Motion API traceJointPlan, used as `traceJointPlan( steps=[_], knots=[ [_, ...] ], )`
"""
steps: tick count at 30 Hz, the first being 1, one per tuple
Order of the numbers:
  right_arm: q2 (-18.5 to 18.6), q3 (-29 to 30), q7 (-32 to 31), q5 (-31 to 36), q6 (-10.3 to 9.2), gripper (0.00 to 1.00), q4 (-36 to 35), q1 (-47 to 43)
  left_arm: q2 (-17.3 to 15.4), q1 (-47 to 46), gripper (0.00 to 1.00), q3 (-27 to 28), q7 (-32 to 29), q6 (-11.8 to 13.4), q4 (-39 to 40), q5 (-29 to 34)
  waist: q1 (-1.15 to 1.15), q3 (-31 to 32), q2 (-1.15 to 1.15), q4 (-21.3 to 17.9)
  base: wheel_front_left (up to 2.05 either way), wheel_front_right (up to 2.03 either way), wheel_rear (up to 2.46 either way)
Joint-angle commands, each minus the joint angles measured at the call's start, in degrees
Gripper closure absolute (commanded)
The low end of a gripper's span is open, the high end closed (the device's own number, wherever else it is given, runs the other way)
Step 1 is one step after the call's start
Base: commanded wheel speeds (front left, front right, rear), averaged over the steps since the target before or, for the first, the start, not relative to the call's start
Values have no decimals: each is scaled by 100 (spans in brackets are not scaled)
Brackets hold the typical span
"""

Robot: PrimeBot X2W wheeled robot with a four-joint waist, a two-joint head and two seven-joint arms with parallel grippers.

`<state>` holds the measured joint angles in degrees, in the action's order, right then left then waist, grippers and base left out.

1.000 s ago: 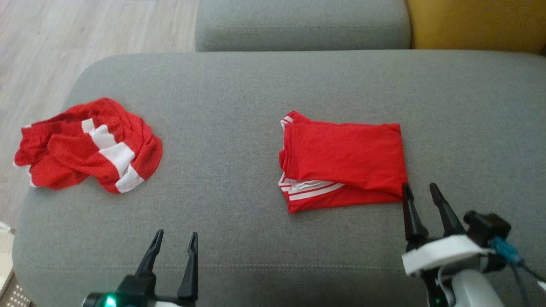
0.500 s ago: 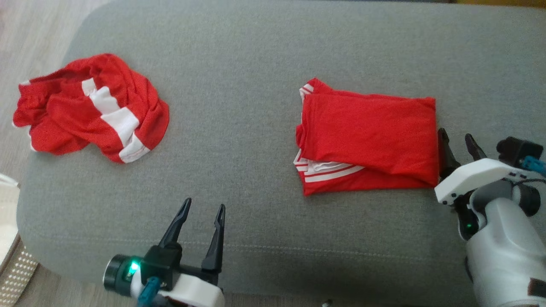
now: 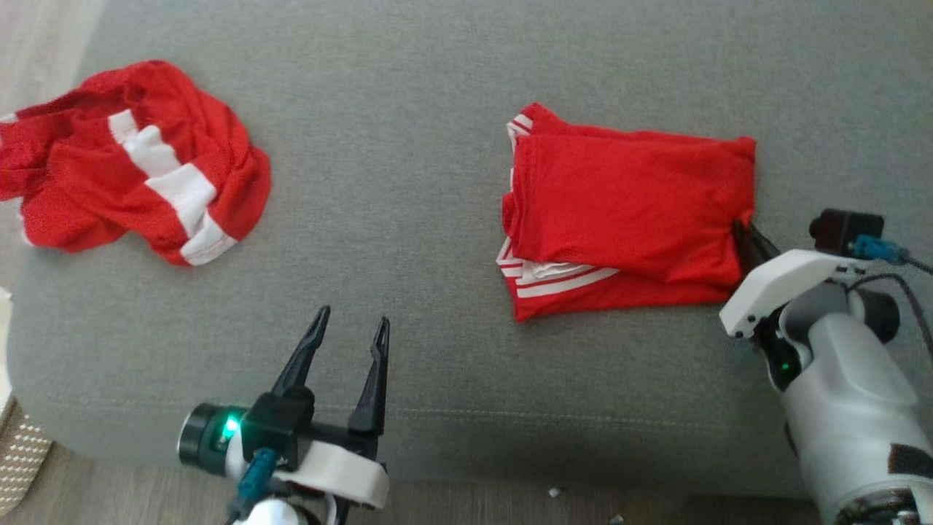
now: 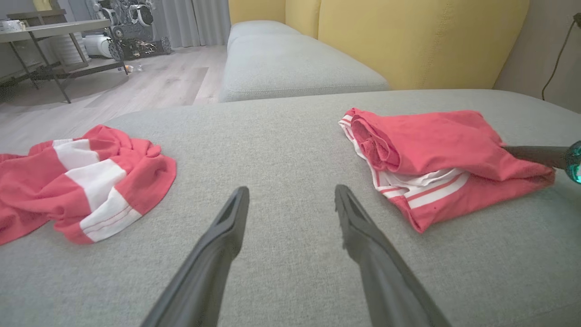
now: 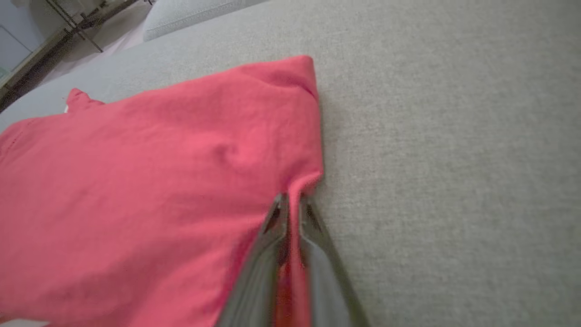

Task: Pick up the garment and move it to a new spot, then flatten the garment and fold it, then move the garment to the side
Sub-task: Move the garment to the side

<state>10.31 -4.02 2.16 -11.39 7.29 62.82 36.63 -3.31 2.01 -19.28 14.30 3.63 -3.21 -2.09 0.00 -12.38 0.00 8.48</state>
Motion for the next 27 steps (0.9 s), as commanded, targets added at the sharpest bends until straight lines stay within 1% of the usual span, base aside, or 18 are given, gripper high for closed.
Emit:
traceJointPlan(
  steps=[1, 2, 6, 13, 17, 21, 24, 27],
  knots=[
    [56, -151, 54, -67, 20, 100, -144, 163, 42, -226, 0, 182, 70, 39, 221, -16, 0, -91, 0, -89, 0, 0, 0],
    [89, -198, 71, -91, 20, 100, -168, 210, 42, -253, 0, 180, 70, 52, 249, -31, 0, -144, 0, -146, 0, 0, 0],
    [464, -295, 223, -135, 20, 100, -347, 502, 43, -475, 0, 105, 70, 78, 360, -48, 0, -433, 0, -429, 0, 0, 0],
    [1156, -177, 194, -37, 20, 100, -605, 1034, 43, -853, 0, 14, 70, 36, 542, -8, 0, -908, 0, -852, 0, 0, 0],
    [1584, 142, 184, 90, 20, 100, -784, 1270, 43, -1068, 0, -18, 70, -1, 596, 15, 0, -1148, 0, -1015, 0, 0, 0],
    [1887, 499, 117, 324, 20, 100, -1021, 1394, 43, -1238, 0, 35, 70, 35, 662, -2, 0, -1353, 0, -1130, 0, 0, 0],
    [2056, 901, 106, 556, 20, 100, -1255, 1430, 43, -1314, 0, 91, 70, 18, 699, 7, 0, -1497, 0, -1165, 0, 0, 0],
    [2132, 1287, 28, 824, 20, 100, -1547, 1413, 37, -1375, 0, 125, 70, -28, 721, 40, 0, -1654, 0, -1181, 0, 0, 0]
  ],
)
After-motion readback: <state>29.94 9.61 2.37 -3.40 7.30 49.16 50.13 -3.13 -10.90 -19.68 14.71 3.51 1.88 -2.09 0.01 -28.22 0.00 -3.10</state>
